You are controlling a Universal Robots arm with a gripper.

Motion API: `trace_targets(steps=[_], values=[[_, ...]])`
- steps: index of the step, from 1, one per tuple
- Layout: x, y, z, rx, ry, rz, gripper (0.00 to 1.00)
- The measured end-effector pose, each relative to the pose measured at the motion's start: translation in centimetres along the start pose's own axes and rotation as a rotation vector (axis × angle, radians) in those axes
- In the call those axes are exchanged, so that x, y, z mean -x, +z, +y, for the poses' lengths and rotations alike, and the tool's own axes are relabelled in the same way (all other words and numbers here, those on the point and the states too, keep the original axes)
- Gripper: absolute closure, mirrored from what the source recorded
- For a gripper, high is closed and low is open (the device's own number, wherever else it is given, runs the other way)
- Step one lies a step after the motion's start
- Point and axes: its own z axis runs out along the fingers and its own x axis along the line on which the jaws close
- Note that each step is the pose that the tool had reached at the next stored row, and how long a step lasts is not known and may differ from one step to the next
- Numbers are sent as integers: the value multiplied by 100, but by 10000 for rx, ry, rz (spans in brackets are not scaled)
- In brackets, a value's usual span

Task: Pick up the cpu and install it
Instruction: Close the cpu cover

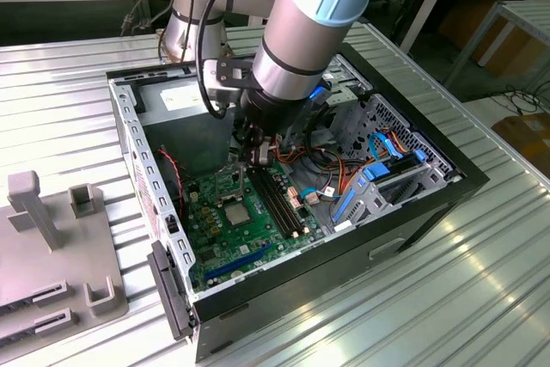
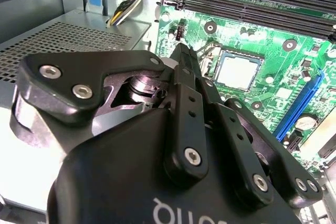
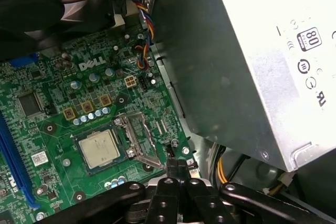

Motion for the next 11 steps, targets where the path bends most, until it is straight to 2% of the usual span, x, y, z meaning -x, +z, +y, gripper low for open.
trace_targets(steps=[11], values=[[-8,-17,-3,20,-132,11,89]])
